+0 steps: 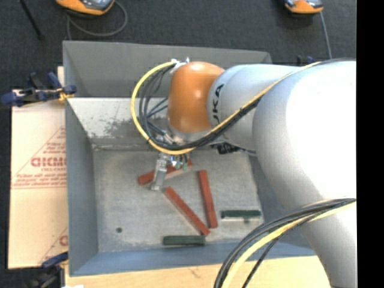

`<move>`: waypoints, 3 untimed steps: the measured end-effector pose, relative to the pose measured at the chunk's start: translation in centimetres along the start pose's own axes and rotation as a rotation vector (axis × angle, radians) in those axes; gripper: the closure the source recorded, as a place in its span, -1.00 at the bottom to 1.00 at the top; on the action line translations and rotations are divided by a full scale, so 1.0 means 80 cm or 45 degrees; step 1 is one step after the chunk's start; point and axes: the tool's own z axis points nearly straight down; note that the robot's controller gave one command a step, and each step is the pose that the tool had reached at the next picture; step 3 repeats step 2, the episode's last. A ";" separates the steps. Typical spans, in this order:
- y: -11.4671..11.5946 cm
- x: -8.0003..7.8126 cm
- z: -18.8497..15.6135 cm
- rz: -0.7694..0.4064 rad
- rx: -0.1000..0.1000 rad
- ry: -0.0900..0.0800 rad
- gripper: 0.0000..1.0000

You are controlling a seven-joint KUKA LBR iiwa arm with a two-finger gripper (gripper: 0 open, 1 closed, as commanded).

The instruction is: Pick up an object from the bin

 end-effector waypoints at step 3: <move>-0.013 -0.010 -0.191 -0.047 -0.002 -0.012 1.00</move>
Offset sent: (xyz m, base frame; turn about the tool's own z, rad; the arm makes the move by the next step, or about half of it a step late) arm 0.0000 0.0000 0.0000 0.0000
